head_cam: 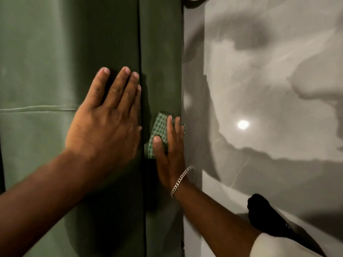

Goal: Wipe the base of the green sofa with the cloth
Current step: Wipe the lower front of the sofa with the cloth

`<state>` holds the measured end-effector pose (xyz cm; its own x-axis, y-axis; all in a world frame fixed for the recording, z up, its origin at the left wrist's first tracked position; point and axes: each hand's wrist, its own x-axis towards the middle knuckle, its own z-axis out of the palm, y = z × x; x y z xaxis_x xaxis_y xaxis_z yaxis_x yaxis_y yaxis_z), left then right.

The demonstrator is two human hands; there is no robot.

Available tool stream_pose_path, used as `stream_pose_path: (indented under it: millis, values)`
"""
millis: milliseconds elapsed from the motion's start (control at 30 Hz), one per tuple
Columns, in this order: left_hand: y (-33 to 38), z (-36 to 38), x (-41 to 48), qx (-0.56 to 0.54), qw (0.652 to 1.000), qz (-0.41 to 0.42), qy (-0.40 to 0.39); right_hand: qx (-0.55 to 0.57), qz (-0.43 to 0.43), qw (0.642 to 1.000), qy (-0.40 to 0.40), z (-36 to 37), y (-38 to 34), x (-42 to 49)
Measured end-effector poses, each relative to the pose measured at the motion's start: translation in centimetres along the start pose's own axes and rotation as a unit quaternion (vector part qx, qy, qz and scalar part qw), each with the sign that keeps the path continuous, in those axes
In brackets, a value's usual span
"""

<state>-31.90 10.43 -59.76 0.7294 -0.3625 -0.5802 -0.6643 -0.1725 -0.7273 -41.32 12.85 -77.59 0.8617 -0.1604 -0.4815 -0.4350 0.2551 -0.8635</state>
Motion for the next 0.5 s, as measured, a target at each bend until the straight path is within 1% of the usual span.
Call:
stream_pose_path:
  millis: [33, 67, 133, 200, 300, 367, 433, 500]
  values:
    - [0.1, 0.0, -0.4, -0.011, 1.000, 0.001, 0.000, 0.004, 0.020, 1.000, -0.001, -0.2, 0.6, -0.6]
    - [0.2, 0.0, -0.8, -0.024, 1.000, 0.001, 0.002, 0.017, 0.060, 0.998, -0.011, -0.6, 1.4, -1.6]
    - [0.3, -0.2, -1.3, -0.046, 0.999, 0.001, 0.004, 0.046, 0.144, 0.987, -0.052, -1.0, 2.9, -4.4]
    - [0.2, -0.3, -1.2, -0.052, 0.999, 0.004, 0.004, 0.044, 0.176, 0.981, -0.073, -0.4, 3.3, -6.7]
    - [-0.4, -0.5, -0.7, -0.055, 0.998, 0.008, 0.006, 0.022, 0.209, 0.977, -0.039, 1.0, 2.0, -7.7]
    - [-0.9, -0.7, -0.3, -0.062, 0.998, 0.007, 0.005, 0.022, 0.214, 0.976, -0.019, 1.2, 0.8, -7.3]
    - [-1.4, -0.8, 0.3, -0.058, 0.998, 0.004, 0.008, 0.016, 0.184, 0.983, -0.005, 1.0, -0.1, -5.9]
    - [-1.8, -0.7, 1.2, -0.055, 0.998, -0.004, 0.021, -0.023, 0.136, 0.990, 0.016, 0.7, -0.9, -3.1]
